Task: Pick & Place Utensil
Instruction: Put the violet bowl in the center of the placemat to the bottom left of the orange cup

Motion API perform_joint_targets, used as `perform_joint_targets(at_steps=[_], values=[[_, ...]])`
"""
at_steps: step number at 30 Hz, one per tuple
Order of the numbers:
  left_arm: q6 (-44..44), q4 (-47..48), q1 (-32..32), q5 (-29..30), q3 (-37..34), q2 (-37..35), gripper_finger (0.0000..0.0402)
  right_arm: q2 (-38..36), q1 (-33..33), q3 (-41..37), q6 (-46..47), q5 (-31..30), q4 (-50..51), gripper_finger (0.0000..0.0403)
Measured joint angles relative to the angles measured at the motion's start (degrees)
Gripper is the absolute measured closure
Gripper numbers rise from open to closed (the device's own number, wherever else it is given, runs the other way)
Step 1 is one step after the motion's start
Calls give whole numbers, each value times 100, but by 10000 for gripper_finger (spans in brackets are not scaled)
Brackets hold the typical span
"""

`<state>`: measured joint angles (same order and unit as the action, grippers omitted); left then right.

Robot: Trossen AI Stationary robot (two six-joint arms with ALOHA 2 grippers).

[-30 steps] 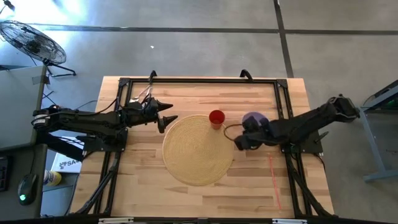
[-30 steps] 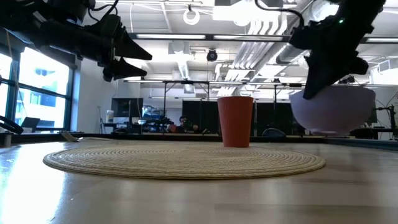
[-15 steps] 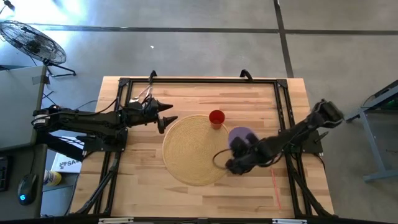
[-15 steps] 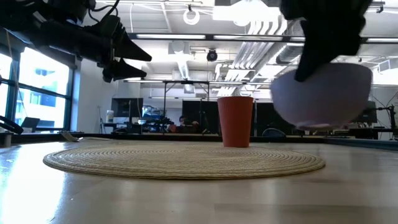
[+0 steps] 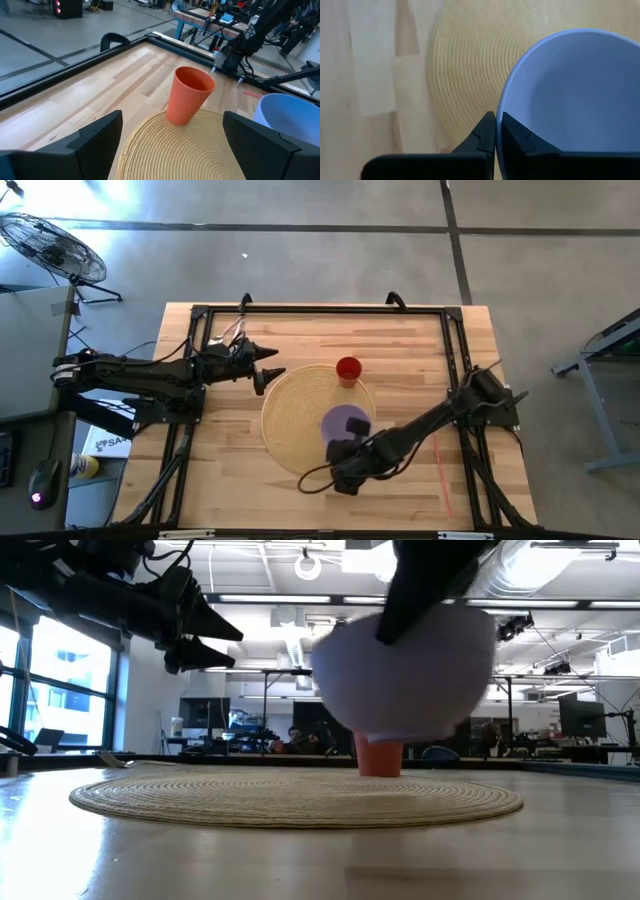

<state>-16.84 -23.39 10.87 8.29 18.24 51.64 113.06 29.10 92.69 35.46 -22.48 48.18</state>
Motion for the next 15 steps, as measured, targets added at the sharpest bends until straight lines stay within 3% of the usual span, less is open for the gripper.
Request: perform_joint_targets(at_steps=[5,10,15], values=[[-158,7,-2,-79,0,0,62,214,-76,119,-877,-533,-544,399],[-210,14,-2,-272,0,0,62,245,-260,-140,-1478,-430,-1630,397],[-211,18,-2,-299,0,0,62,253,-454,-429,-1518,-398,-2048,395]])
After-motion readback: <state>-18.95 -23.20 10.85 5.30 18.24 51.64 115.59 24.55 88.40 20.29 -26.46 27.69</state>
